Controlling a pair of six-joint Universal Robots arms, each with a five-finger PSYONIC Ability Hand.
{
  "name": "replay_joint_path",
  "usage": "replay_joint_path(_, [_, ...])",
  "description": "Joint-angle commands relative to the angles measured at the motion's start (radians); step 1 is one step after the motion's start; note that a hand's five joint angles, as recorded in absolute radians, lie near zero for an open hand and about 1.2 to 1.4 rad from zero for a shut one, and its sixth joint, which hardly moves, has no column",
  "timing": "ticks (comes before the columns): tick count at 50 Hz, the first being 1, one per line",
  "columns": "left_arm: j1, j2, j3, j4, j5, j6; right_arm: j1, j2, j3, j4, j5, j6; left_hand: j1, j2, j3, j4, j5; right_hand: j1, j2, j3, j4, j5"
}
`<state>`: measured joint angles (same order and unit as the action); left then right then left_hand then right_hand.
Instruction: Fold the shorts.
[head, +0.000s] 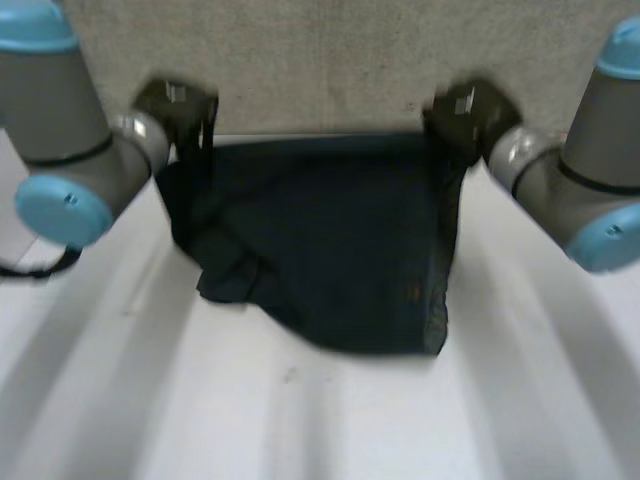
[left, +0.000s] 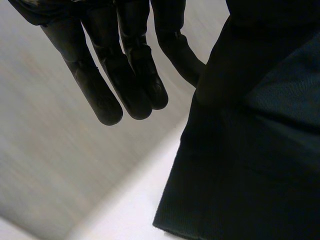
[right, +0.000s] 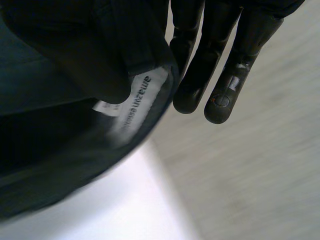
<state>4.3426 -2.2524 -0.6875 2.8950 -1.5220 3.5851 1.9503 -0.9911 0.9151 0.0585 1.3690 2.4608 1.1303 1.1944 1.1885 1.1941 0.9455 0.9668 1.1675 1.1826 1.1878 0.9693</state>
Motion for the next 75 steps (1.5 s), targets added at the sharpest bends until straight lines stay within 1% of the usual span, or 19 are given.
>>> replay_joint_path(1, [-0.057,0.123,0.111,0.456,-0.013,0.007,0.012,-0.135,0.000,-0.616,0.038,0.019,0.266,0.202,0.208,0.202,0.276,0.429,0.229,0.214,0.209,0.252])
replay_joint_path(4, [-0.052,0.212,0.031,0.559,-0.010,0.007,0.012,-0.158,0.028,-0.672,0.035,0.041,0.266,0.202,0.208,0.202,0.276,0.429,0.229,0.214,0.209,0.252])
replay_joint_path(8, [-0.047,0.274,-0.098,0.622,-0.007,0.006,0.010,-0.155,0.056,-0.582,0.032,0.061,0.266,0.202,0.208,0.202,0.276,0.429,0.229,0.214,0.209,0.252])
replay_joint_path(18, [-0.029,0.290,-0.398,0.527,-0.009,0.000,0.015,-0.152,0.179,-0.263,0.033,0.079,0.266,0.202,0.208,0.202,0.276,0.429,0.229,0.214,0.209,0.252])
replay_joint_path(22, [-0.021,0.384,-0.512,0.515,-0.001,0.001,0.015,-0.172,0.231,-0.210,0.033,0.079,0.266,0.202,0.208,0.202,0.276,0.429,0.229,0.214,0.209,0.252])
replay_joint_path(24, [-0.021,0.440,-0.550,0.515,-0.001,0.004,0.016,-0.242,0.249,-0.184,0.035,0.081,0.266,0.202,0.208,0.202,0.276,0.429,0.229,0.214,0.209,0.252])
replay_joint_path(29, [-0.024,0.571,-0.583,0.504,-0.003,-0.002,0.018,-0.380,0.263,-0.135,0.033,0.113,0.266,0.202,0.208,0.202,0.276,0.429,0.229,0.214,0.209,0.252])
replay_joint_path(34, [-0.024,0.683,-0.583,0.507,-0.004,-0.005,0.015,-0.435,0.243,-0.089,0.030,0.144,0.266,0.202,0.208,0.202,0.276,0.429,0.229,0.214,0.209,0.252])
replay_joint_path(39, [-0.017,0.702,-0.540,0.503,-0.006,-0.025,0.012,-0.452,0.211,-0.022,0.029,0.147,0.266,0.202,0.208,0.202,0.276,0.429,0.229,0.214,0.209,0.252])
replay_joint_path(47, [-0.015,0.489,-0.526,0.440,-0.001,-0.029,0.019,-0.287,0.211,0.038,0.021,0.139,0.266,0.202,0.208,0.202,0.276,0.429,0.229,0.214,0.209,0.252])
replay_joint_path(57, [0.005,0.030,-0.370,0.423,0.000,-0.020,0.021,0.029,0.120,-0.009,0.041,0.139,0.266,0.202,0.208,0.202,0.276,0.429,0.229,0.214,0.209,0.252])
replay_joint_path(62, [0.000,-0.171,-0.146,0.431,-0.010,-0.009,0.024,0.161,0.056,-0.214,0.108,0.133,0.266,0.202,0.208,0.202,0.276,0.429,0.229,0.214,0.209,0.252])
replay_joint_path(65, [-0.006,-0.240,-0.008,0.432,-0.007,-0.011,0.022,0.221,0.036,-0.459,0.183,0.104,0.266,0.202,0.208,0.202,0.276,0.429,0.229,0.214,0.209,0.252])
replay_joint_path(67, [-0.009,-0.263,0.055,0.435,-0.007,-0.011,0.022,0.233,0.033,-0.540,0.200,0.083,0.266,0.202,0.208,0.202,0.276,0.429,0.229,0.214,0.209,0.252])
replay_joint_path(69, [-0.012,-0.289,0.135,0.441,-0.001,-0.011,0.022,0.247,0.019,-0.615,0.208,0.055,-0.014,-0.078,-0.072,-0.078,-0.003,0.429,0.229,0.214,0.209,0.252])
replay_joint_path(70, [-0.014,-0.294,0.149,0.441,0.000,-0.011,0.022,0.250,0.013,-0.618,0.200,0.052,-0.172,-0.237,-0.231,-0.236,-0.162,0.282,0.082,0.066,0.061,0.105])
replay_joint_path(71, [-0.023,-0.302,0.176,0.449,0.002,-0.011,0.024,0.264,0.001,-0.603,0.182,0.044,-0.625,-0.689,-0.683,-0.688,-0.614,-0.516,-0.716,-0.731,-0.737,-0.693])
replay_joint_path(72, [-0.029,-0.303,0.184,0.454,0.005,-0.009,0.024,0.276,-0.010,-0.582,0.167,0.040,-0.905,-0.969,-0.963,-0.969,-0.895,-0.792,-0.993,-1.008,-1.013,-0.969])
replay_joint_path(75, [-0.057,-0.303,0.186,0.475,0.029,-0.009,0.024,0.284,-0.024,-0.487,0.136,0.046,-0.956,-1.020,-1.014,-1.020,-0.946,-0.792,-0.993,-1.008,-1.013,-0.969])
